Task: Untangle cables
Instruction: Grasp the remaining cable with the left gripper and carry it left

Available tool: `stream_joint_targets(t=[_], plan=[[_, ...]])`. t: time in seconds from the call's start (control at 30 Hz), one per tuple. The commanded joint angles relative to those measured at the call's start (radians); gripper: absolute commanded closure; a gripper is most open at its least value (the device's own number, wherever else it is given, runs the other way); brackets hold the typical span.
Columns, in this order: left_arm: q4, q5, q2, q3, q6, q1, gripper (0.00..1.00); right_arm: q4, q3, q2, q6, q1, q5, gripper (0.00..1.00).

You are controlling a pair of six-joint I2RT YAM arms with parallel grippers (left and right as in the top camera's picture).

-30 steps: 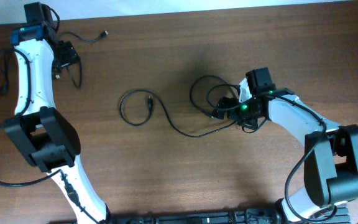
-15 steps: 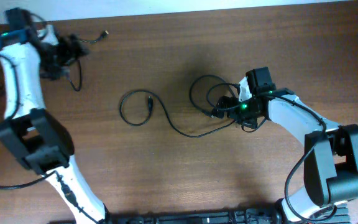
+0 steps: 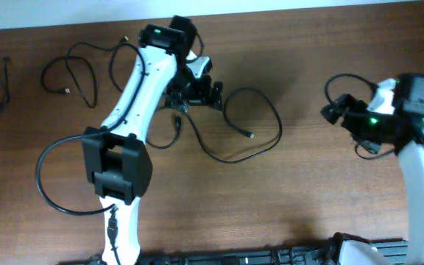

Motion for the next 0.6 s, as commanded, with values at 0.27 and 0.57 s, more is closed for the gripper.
stream_joint_targets(t=[0.27,0.57], plan=[[0.443,-0.296,-0.686,-0.716,-0.048,-0.263,0.07,-0.204,0.011,-0.660,-0.113,-0.085,0.238,0.01],[1.078,-0.297,-0.608,-1.136,0.244,-0.447,0.02,-0.199,-0.111,-0.639,-0.105,-0.085,0.200,0.01]])
